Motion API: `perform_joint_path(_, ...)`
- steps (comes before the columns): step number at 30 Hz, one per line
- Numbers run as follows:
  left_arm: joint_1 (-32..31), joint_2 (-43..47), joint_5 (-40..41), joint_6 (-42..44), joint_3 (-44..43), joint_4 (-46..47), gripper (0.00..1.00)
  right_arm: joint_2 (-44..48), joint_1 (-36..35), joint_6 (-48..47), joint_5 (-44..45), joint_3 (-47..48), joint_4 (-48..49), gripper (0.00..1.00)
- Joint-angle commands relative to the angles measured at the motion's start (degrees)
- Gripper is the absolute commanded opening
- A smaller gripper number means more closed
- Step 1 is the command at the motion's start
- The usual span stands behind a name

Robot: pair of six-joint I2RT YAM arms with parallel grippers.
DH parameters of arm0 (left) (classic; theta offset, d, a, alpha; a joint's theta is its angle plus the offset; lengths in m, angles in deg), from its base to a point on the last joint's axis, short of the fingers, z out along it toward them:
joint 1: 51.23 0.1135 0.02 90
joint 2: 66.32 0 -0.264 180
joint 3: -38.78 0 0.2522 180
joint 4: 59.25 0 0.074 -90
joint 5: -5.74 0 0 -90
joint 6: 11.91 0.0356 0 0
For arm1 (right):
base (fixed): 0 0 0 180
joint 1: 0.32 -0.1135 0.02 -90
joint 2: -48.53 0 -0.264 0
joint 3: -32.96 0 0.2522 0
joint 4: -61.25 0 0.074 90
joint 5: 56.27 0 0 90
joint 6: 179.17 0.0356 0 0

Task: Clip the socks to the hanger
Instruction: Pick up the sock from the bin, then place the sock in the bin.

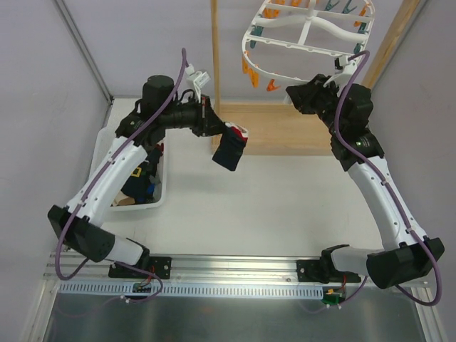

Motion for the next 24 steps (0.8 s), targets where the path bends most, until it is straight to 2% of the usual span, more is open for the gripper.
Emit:
perform_joint_path(1, -0.45, -5.71, -3.83, -16.29, -3.97, 6.94, 0.0, -0.35, 0.51, 0.8, -1.88, 3.4, 2.31, 0.01)
perform_joint_path(4, -1.32, -10.55, -5.41, -21.57, -7.04, 9.67, 0.0, 0.0, 0.51, 0.63, -2.75, 3.48, 2.14, 0.01)
perform_joint_path(8, -3.35, -14.95, -3.83, -25.88, -10.91, 11.25, 0.0, 0.44, 0.51, 0.28, -4.34, 3.22, 3.19, 0.01)
perform_joint_path(9, -3.96, -16.7, -3.31, -29.28, -11.87, 12.04, 0.0, 0.53, 0.51, 0.19, -4.69, 3.05, 3.98, 0.01)
perform_joint_path(12, -4.58, -18.9, -4.17, -34.75, -11.45, 16.68, 0.0, 0.88, 0.51, -0.95, -6.18, 2.34, 5.38, 0.01)
perform_joint_path(16, -5.81, -17.86, -1.81, -29.16, -9.26, 16.88, 0.0, 1.06, 0.42, -2.27, -6.01, 2.34, 4.69, 0.01)
perform_joint_path(18, -5.81, -14.54, 0.9, -24.52, -4.71, 16.79, 0.0, 1.32, 0.42, -2.71, -5.83, 2.25, 4.16, 0.01)
perform_joint_path(21, -5.72, -8.66, 10.82, -17.92, 3.11, 14.17, 0.0, 1.58, 0.51, -2.98, -5.75, 2.08, 3.37, 0.01)
perform_joint_path(22, -5.81, -7.24, 17.72, -16.59, 4.97, 11.89, 0.0, 1.67, 0.51, -3.07, -5.57, 2.08, 3.02, 0.01)
perform_joint_path(24, -5.81, -3.29, 25.57, -13.26, 10.23, 9.51, 0.0, 2.11, 0.43, -3.42, -5.31, 1.82, 2.67, 0.01)
